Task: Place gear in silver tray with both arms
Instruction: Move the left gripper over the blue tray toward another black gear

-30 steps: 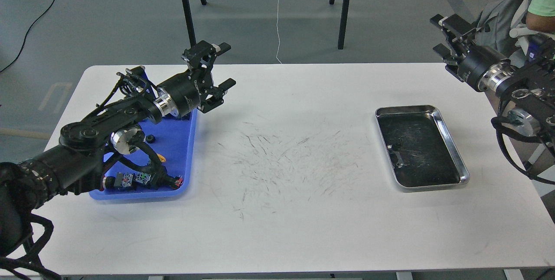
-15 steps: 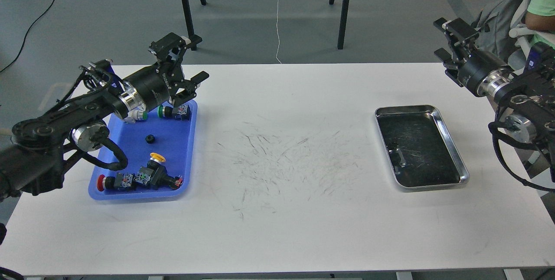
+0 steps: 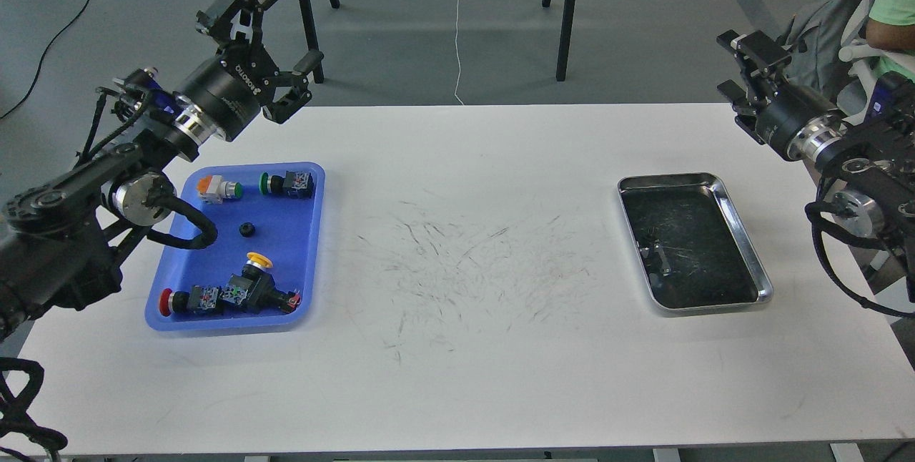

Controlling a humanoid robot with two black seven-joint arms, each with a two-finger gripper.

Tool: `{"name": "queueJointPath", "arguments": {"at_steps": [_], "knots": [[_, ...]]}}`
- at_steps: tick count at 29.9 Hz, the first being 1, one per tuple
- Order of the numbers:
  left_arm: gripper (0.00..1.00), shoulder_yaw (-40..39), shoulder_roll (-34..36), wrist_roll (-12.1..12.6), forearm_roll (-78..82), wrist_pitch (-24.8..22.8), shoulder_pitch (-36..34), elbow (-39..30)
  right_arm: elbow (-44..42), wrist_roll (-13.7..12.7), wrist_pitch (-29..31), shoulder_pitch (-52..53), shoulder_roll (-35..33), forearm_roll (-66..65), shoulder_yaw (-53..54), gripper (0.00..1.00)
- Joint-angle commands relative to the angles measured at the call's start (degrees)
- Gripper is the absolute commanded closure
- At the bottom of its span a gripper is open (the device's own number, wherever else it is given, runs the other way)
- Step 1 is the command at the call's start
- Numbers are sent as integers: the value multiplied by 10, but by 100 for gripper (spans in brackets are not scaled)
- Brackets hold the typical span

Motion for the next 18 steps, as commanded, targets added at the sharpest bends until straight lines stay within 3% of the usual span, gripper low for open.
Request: {"name": "queueJointPath", "arguments": {"at_steps": [1,7,13,17,18], "knots": [[0,2,-11,0,0,0,4,1,0,0,-4,-1,1,5,0,7],[0,90,23,0,2,0,31,-58,0,0,-3,-1,0,40,0,7],[0,115,43,0,14,0,44,-81,1,0,-4,-10,0,117,16,6],[0,127,56,0,103,1,44,-92,5,0,-7,-19,1,138,45,6],[0,129,61,0,132,21,44,-95,6,0,-10,-24,3,138,53,6]]}}
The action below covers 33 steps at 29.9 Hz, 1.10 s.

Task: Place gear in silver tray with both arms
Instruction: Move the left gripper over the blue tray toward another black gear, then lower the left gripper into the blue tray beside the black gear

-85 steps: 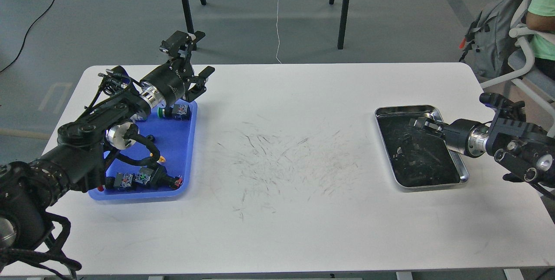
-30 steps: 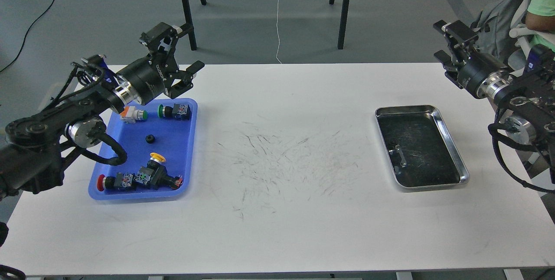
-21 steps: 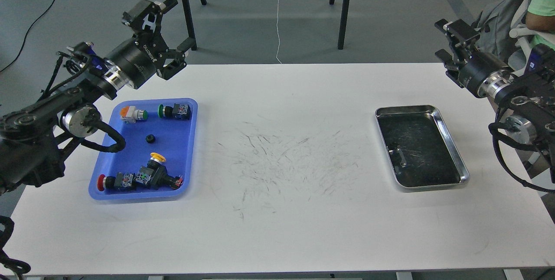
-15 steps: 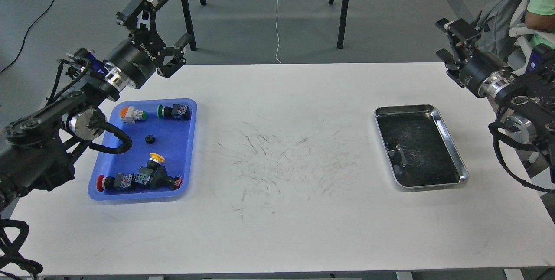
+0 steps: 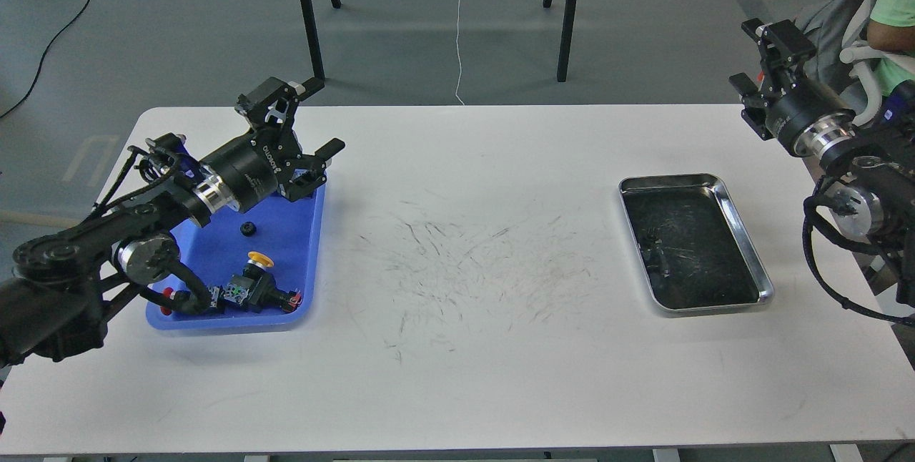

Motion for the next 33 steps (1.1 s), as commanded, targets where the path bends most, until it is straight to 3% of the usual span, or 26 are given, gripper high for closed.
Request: {"name": "queueJointPath", "arguments": {"at_steps": [1,6,13,19,22,28,33], "knots": [[0,12,13,0,93,29,-1,-12,3,0,-10,-15,4,8,25,6],[0,27,48,0,112,50,2,-19,3,0,-23,-24,18,8,27,6],[0,22,84,0,104,197,7,-22,4,0,-24,-24,24,8,27,6],[0,-3,95,0,44,196,12,-46,4,0,-32,-24,27,8,26,6],[0,-4,91,0,39,173,21,-62,17,0,-39,-24,26,8,22,6],[0,46,78,0,129,203,20,-63,51,0,-53,-29,18,7,20,6],[0,66,85,0,201,187,6,-50,53,0,-53,-29,16,7,20,6]]}}
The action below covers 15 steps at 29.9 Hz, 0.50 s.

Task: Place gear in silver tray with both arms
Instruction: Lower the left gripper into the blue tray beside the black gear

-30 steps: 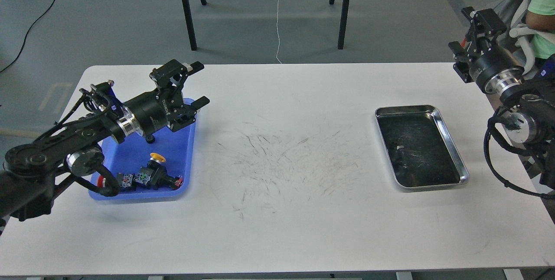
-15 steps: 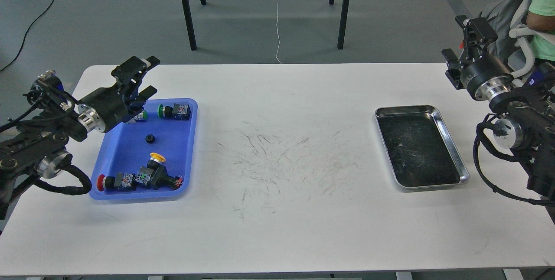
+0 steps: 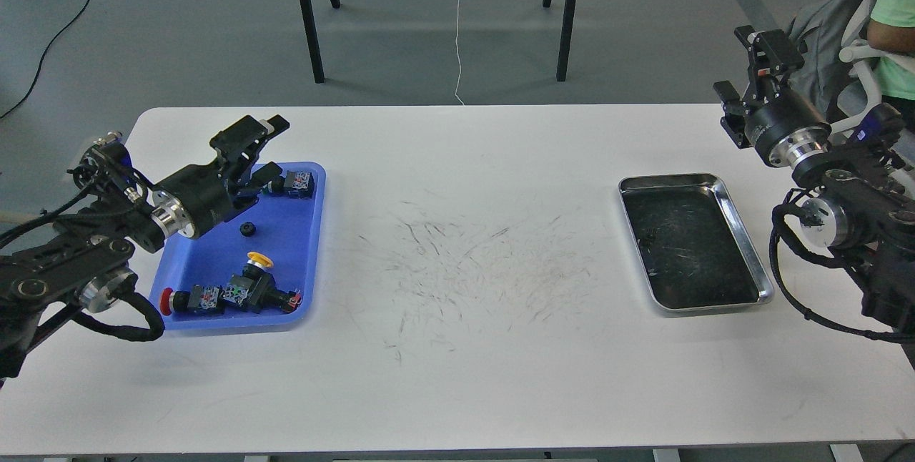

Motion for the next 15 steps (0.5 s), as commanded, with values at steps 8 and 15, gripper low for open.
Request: {"name": "queueJointPath", "arguments": {"at_steps": [8,15], "knots": [[0,49,57,0,147,-25,-17,-29,3,0,-1,0,0,0,-2,6],[0,112,84,0,222,-28,-89,-27,4,0,-4,-2,2,0,-3,5]]}}
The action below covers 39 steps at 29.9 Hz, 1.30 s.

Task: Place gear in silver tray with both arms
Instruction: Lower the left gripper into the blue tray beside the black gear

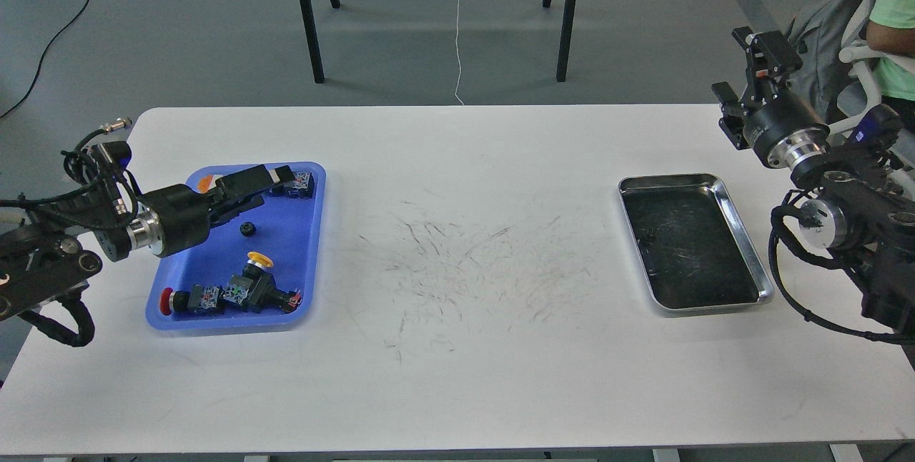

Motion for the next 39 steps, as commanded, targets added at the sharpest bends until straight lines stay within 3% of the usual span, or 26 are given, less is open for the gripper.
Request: {"name": "queueJointPath", "arguments": {"at_steps": [1,15,26,33,39], "knots": [[0,37,6,0,39,1,-41,6,0,0,0,1,2,-2,0,5],[0,67,-25,0,199,10,-53,73,24,0,-15,0,1,-3,0,5],[10,68,-35,0,347,25,-65,71,25,0,-15,-2,-1,-3,-1,6],[16,70,-39,0,359,41,-63,75,25,0,-15,-2,-1,-3,-1,6],[20,71,-73,0,355,57,-59,125,25,0,-15,-3,0,-4,-1,5]]}}
